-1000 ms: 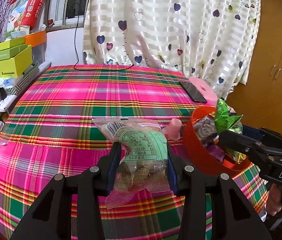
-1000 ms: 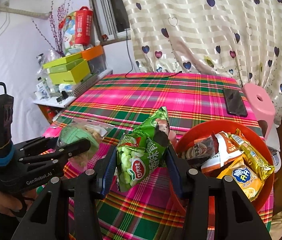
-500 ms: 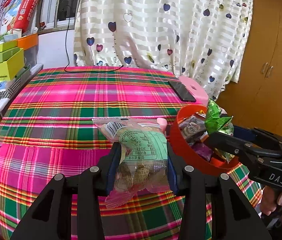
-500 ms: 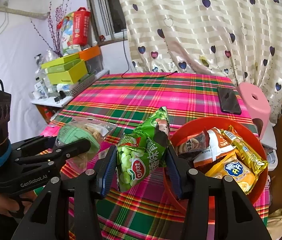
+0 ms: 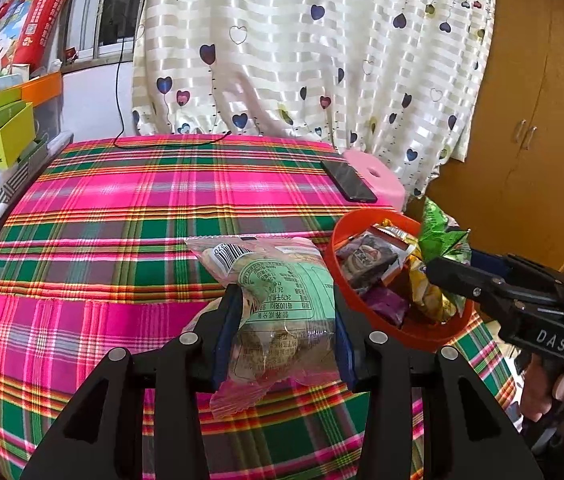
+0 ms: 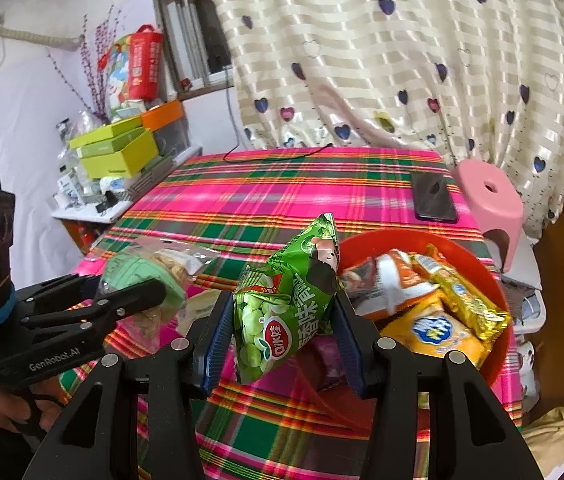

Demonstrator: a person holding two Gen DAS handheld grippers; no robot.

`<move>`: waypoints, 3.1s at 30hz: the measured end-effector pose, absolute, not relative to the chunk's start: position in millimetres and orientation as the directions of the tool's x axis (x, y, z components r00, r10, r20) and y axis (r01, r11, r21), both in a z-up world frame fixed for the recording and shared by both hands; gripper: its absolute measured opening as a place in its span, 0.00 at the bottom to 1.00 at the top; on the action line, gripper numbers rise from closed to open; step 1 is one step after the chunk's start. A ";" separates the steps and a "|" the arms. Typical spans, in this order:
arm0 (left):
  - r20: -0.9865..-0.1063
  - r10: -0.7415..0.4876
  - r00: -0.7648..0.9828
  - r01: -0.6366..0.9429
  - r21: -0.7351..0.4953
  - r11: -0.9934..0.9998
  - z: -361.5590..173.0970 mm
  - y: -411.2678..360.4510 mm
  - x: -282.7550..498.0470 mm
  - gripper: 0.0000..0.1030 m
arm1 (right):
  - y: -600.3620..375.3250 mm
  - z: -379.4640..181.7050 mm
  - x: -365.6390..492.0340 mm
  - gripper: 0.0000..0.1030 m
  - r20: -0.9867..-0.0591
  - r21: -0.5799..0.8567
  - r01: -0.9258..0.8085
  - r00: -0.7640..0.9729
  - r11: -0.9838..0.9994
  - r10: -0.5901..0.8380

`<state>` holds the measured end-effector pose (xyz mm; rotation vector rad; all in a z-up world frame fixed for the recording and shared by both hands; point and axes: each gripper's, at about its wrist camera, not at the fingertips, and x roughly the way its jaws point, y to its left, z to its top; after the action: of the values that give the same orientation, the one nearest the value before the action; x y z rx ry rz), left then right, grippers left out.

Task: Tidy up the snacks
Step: 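Lower green pea bag into red basket and open right tool while left tool holds peanut bag, then lower clear peanut bag into red basket and open left tool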

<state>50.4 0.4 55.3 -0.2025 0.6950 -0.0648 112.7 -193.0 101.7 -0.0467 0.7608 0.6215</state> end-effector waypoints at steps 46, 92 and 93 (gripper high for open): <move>-0.646 -0.225 0.729 0.102 -0.222 0.970 50.2 -45.8 75.9 0.42 | -251.3 64.0 116.1 0.56 -0.698 0.194 -0.477 0.547 0.857 0.462; -0.581 -0.307 0.754 0.164 -0.285 0.944 44.6 -40.1 116.8 0.61 | -255.0 66.9 125.9 0.17 -0.685 0.203 -0.499 0.543 0.843 0.486; -0.586 -0.293 0.755 0.148 -0.283 0.948 43.9 -34.9 113.6 0.61 | -250.0 68.3 122.8 0.17 -0.681 0.202 -0.514 0.538 0.833 0.497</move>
<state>113.6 -34.9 43.9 -0.2250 0.6736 -0.2429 122.8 -250.0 68.3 -0.0240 0.8029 0.6017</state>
